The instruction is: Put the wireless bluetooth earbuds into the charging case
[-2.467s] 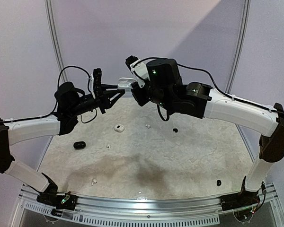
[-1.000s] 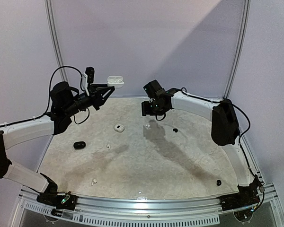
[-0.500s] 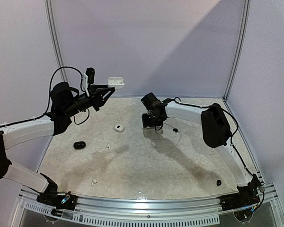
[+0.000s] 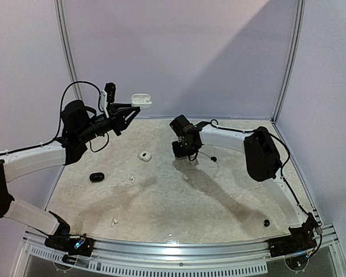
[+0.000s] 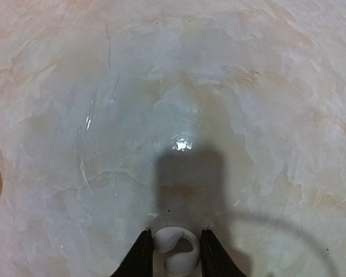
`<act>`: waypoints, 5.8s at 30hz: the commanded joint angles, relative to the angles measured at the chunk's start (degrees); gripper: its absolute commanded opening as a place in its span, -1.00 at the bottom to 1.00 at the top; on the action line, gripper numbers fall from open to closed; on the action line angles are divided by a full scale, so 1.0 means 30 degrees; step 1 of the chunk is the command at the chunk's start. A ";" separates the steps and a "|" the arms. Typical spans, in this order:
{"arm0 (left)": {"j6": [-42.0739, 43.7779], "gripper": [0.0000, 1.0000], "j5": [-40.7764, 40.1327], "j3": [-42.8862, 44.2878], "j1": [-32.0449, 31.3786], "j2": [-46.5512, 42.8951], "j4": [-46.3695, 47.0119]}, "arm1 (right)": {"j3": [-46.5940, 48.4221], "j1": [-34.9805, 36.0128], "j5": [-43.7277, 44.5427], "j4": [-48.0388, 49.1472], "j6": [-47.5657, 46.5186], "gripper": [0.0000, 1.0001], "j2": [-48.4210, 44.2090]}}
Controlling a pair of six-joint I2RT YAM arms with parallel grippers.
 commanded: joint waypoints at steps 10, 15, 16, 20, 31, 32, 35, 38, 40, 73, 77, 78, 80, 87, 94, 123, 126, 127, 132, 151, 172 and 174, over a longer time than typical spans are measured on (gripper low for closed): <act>0.0540 -1.00 0.0281 0.0057 0.0134 -0.0075 -0.0367 | -0.5102 0.0678 -0.3094 0.1483 -0.5018 -0.66 -0.3235; 0.0604 -1.00 0.0340 0.0086 0.0166 -0.0082 -0.0425 | -0.8100 0.1301 -0.5636 0.1607 -0.6761 -0.66 -0.5056; 0.0608 -1.00 0.0368 0.0072 0.0183 -0.0083 -0.0426 | -0.8830 0.1544 -0.5971 0.1595 -0.7038 -0.66 -0.5654; 0.0653 -1.00 0.0373 -0.0022 0.0169 -0.0083 -0.0426 | -1.1373 0.2488 -0.6769 0.1366 -0.8117 -0.63 -0.7304; 0.0669 -1.00 0.0599 0.0041 0.0160 0.0078 -0.0583 | -1.2591 0.3131 -0.6156 0.0099 -0.8897 -0.16 -0.8790; 0.0674 -1.00 0.0621 0.0055 0.0160 0.0080 -0.0595 | -1.2343 0.3124 -0.6055 -0.0117 -0.8849 -0.09 -0.8790; 0.0738 -1.00 0.0665 0.0114 0.0174 0.0042 -0.0627 | -1.1588 0.3127 -0.5775 -0.0692 -0.8551 0.07 -0.9020; 0.0796 -1.00 0.0661 0.0101 0.0185 0.0036 -0.0631 | -1.1024 0.3114 -0.5929 -0.0889 -0.7966 0.11 -0.9604; 0.0787 -1.00 0.0665 0.0061 0.0169 0.0009 -0.0605 | -1.0804 0.3045 -0.6629 -0.0839 -0.7371 0.12 -1.0079; 0.0791 -1.00 0.0665 -0.0441 0.0162 -0.0229 -0.0367 | -0.8967 0.2122 -0.7593 -0.2867 -0.1833 -0.55 -0.6048; 0.0858 -1.00 0.0695 -0.0383 0.0172 -0.0254 -0.0394 | -0.8990 0.2219 -0.7434 -0.2943 -0.2096 -0.60 -0.5971; 0.0856 -1.00 0.0695 -0.0379 0.0180 -0.0254 -0.0418 | -0.9036 0.2296 -0.7466 -0.2995 -0.2180 -0.60 -0.6006; 0.0894 -1.00 0.0695 -0.0381 0.0159 -0.0271 -0.0480 | -0.9251 0.2486 -0.7573 -0.2959 -0.2508 -0.59 -0.6129; 0.1022 -1.00 0.0894 -0.0307 0.0181 -0.0273 -0.0626 | -1.0570 0.2773 -0.7895 -0.2472 -0.3216 -0.54 -0.7283; 0.1295 -1.00 0.0983 -0.0319 0.0171 -0.0367 -0.1079 | -1.0570 0.3136 -0.8139 -0.2298 -0.3313 -0.61 -0.6928; 0.1655 -1.00 0.4370 -0.0574 0.0117 -0.0606 0.0435 | -0.7738 0.3429 -0.3060 -0.4363 -0.7327 -1.00 -1.4237; 0.1169 -1.00 0.6272 -0.0471 0.0108 -0.0513 0.1442 | -0.7604 0.3436 -0.1072 -0.3594 -0.8487 -1.00 -1.6382; 0.0874 -1.00 0.6837 -0.0399 0.0117 -0.0448 0.1708 | -0.7413 0.3413 -0.0837 -0.3278 -0.8966 -1.00 -1.7269; 0.0895 -1.00 0.9693 0.0103 -0.0059 -0.0109 0.1977 | -0.5859 0.3792 -0.1190 -0.1231 -1.0134 -1.00 -1.8938; 0.2772 -1.00 1.1344 0.0877 -0.1047 0.0206 -0.0482 | 0.1112 0.6658 -0.4631 -0.3178 -1.5200 -1.00 -1.2762; 0.2636 -1.00 1.0926 0.0709 -0.1104 0.0002 -0.0601 | 0.0870 0.6699 -0.2528 -0.4361 -1.5744 -1.00 -1.1890; 0.2640 -1.00 1.0908 0.0675 -0.1104 -0.0047 -0.0600 | 0.0866 0.6809 -0.2415 -0.4504 -1.6078 -1.00 -1.1735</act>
